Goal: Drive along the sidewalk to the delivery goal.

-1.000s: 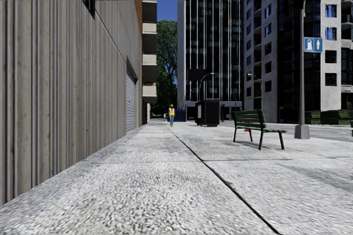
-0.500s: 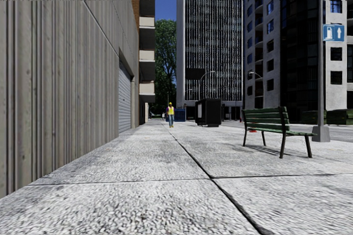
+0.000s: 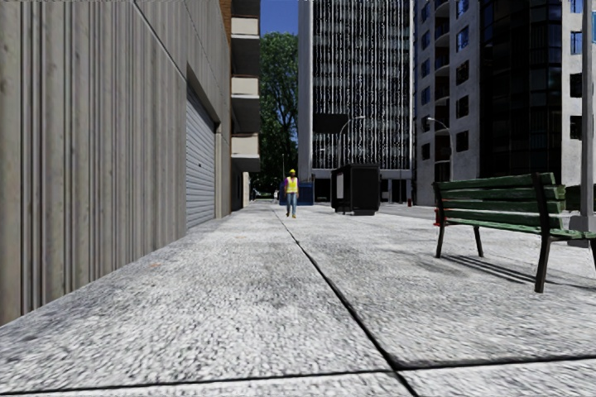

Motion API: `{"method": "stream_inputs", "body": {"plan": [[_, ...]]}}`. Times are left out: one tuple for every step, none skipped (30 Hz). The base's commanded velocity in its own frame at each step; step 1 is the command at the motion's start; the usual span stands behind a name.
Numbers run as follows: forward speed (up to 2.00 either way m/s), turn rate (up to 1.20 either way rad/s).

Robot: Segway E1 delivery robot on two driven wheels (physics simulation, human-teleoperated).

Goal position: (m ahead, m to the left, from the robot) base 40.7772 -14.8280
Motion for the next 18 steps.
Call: {"method": "stream_inputs", "body": {"plan": [[1.93, 0.13], [1.93, 0.13], [1.93, 0.23], [1.93, 0.27], [1.93, 0.29], [1.93, 0.29], [1.93, 0.3], [1.93, 0.3], [1.93, 0.3], [1.93, 0.3], [1.93, 0.3], [1.93, 0.3], [1.93, 0.3], [1.93, 0.3], [1.93, 0.3], [1.93, 0.3], [1.93, 0.3], [1.93, 0.3]]}}
